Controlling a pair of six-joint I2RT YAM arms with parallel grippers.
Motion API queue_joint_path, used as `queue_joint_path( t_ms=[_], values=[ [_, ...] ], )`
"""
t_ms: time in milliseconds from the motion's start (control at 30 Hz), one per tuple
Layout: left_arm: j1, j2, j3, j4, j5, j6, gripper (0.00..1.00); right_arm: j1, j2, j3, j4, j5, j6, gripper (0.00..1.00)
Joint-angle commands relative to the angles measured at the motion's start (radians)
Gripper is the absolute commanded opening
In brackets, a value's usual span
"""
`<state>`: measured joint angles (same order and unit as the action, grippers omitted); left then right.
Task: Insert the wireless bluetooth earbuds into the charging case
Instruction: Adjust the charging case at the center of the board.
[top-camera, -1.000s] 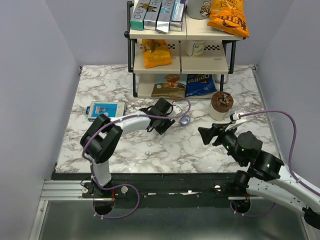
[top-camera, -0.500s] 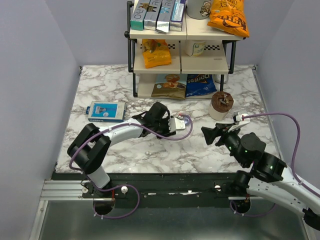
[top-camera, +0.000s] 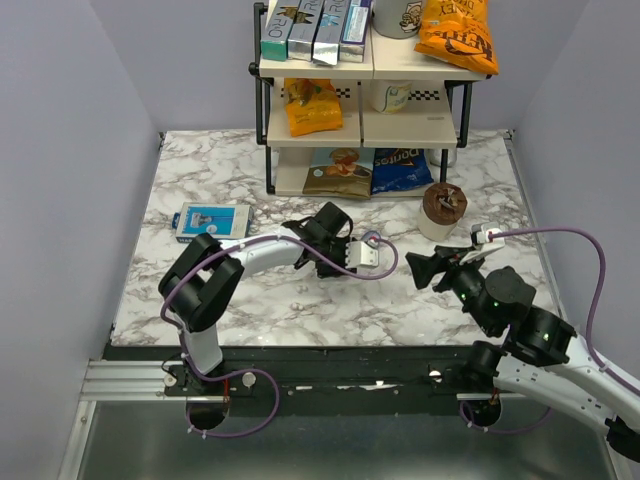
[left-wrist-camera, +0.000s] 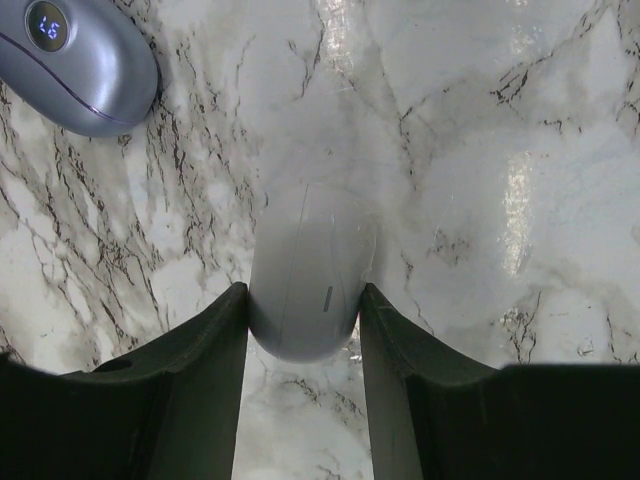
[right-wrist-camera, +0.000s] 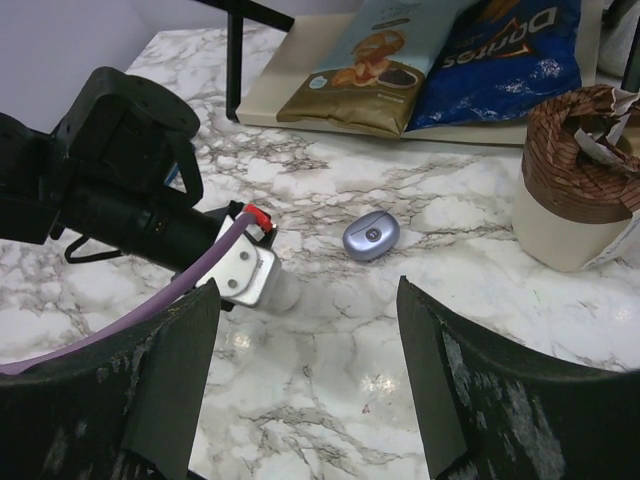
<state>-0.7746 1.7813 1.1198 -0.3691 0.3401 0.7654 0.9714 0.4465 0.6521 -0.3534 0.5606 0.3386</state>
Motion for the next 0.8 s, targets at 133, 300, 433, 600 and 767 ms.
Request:
queue_joint_path(
  t_ms=[133,300,433,600,767],
  values=[
    [-0.009,0.038,0.041,-0.056,-0.012,-0.028,0.44,-0.002,-0.019,0.011,-0.024,0.036,-0.015,0.80],
    [-0.009,0.023,0.026,-0.039,-0.032,-0.034,0.51,-0.002,-0.025,0.006,-0.025,0.032,-0.009,0.80],
    [-0.011,0.017,0.028,-0.042,-0.041,-0.043,0.57,0.000,-0.025,0.004,-0.025,0.032,-0.006,0.80],
    [-0.009,0.017,0.021,-0.040,-0.049,-0.054,0.61,-0.002,-0.031,0.004,-0.024,0.028,-0.006,0.80],
    [-0.009,-0.017,0.014,-0.019,-0.076,-0.066,0.65,-0.002,-0.034,0.004,-0.025,0.027,-0.004,0.80]
  ],
)
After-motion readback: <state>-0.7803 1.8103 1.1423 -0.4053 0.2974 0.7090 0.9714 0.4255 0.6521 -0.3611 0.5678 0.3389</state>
